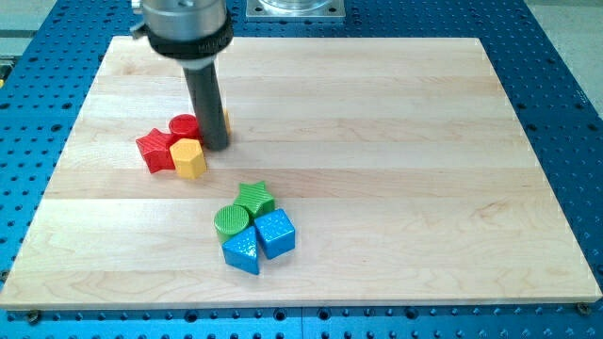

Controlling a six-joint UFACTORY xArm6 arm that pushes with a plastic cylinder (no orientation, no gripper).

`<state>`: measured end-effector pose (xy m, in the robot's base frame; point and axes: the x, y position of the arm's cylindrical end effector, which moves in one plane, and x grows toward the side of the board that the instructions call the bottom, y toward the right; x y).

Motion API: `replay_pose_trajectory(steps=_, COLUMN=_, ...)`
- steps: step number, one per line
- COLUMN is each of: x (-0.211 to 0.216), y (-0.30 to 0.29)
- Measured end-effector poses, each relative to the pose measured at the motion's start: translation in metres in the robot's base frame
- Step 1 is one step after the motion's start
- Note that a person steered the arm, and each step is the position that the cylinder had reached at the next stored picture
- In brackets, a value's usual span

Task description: Push the yellow heart to the top left side of the board

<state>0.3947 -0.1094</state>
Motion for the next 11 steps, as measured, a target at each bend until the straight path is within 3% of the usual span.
replay_pose_trajectory(steps=2, x=-0.084, y=0.006)
replay_pose_trajectory(steps=3, x=-0.082, y=0.050)
replay_pose_trajectory(steps=6, x=-0.082, y=0.050)
replay_pose_trajectory(steps=8, x=-0.101, y=-0.012)
replay_pose_trajectory(steps=9, x=-0.131, y=-0.058)
replay_pose_trajectory(steps=11, x=-0.147, y=-0.044)
